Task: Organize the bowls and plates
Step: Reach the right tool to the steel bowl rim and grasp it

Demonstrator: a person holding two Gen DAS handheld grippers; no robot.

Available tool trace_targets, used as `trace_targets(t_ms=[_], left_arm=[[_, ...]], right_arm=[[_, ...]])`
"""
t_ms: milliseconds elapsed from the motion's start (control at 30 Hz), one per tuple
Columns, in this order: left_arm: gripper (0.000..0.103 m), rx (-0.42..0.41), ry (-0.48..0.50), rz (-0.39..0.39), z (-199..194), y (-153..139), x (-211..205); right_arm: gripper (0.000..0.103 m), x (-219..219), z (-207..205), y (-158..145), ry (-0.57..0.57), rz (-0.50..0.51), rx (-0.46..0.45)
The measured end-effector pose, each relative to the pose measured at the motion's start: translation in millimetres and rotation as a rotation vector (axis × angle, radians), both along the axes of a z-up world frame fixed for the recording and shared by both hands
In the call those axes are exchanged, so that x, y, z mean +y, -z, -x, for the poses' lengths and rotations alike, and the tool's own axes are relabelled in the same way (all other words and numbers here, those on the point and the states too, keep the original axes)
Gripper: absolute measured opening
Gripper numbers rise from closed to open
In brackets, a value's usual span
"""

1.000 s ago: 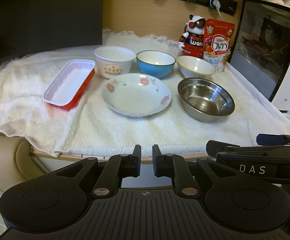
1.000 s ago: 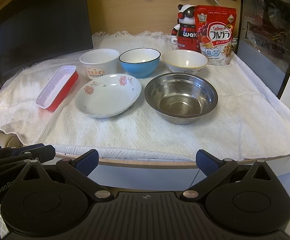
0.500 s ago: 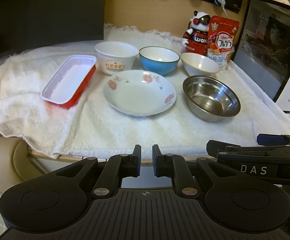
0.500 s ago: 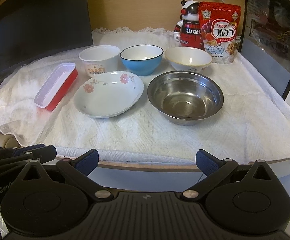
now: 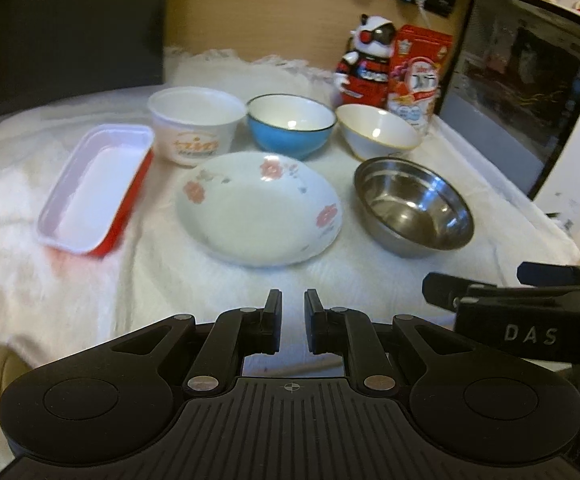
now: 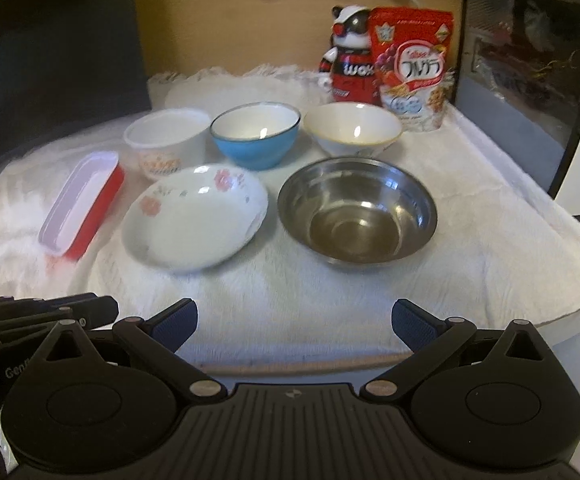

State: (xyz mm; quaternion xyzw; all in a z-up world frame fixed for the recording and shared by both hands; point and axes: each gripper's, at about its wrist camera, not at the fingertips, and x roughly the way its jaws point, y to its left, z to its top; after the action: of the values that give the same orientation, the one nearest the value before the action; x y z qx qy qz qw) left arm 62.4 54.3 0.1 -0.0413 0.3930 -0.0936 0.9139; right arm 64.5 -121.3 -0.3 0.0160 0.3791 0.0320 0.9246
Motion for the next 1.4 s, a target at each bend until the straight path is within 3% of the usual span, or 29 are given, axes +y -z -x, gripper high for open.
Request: trace_targets(t_ms=[233, 367, 433, 533, 667, 833, 1000, 1233, 1400], left_arm=[[0.015, -0.037, 0.132, 0.033, -48.9, -3.7, -10.0], [0.015, 0.034, 0.164, 0.206, -88.0, 2.0, -18.6], [0.015, 0.072, 0.124, 0.262, -110.1, 12.1, -25.0], [0.015, 0.116, 0.021, 0.247, -140.3, 24.2, -43.0], [0.015, 0.139, -0.034, 0.198, -168.8, 36.6, -64.6], [0.016, 0.194, -0.157, 0.216, -183.4, 49.2, -77.6], [0.018, 0.251, -0.215, 0.209, -185.1, 57.8, -84.2], [0.020, 0.297, -0.225, 0.205, -192.8, 69.5, -95.8], [0.021, 0.337, -0.200, 0.166, -196.8, 77.1, -109.4]], right_arm=[[0.103, -25.3, -21.2, -17.7, 0.098, -0.068, -0.041], [0.103, -59.0, -49.6, -13.4, 0.086, -0.103, -0.025], [0.103, -74.9, -71.2, -5.7, 0.077, -0.117, -0.007], [0.103, -95.0, -107.4, 12.3, 0.039, -0.127, 0.038], [0.103, -124.8, -158.3, 38.2, -0.046, -0.201, 0.117], [0.103, -142.0, -198.4, 58.1, -0.157, -0.253, 0.201], [0.102, -147.9, -219.9, 71.5, -0.242, -0.216, 0.224], [0.076, -147.2, -225.3, 73.0, -0.330, -0.201, 0.181], [0.062, -150.3, -229.2, 83.5, -0.333, -0.230, 0.239]])
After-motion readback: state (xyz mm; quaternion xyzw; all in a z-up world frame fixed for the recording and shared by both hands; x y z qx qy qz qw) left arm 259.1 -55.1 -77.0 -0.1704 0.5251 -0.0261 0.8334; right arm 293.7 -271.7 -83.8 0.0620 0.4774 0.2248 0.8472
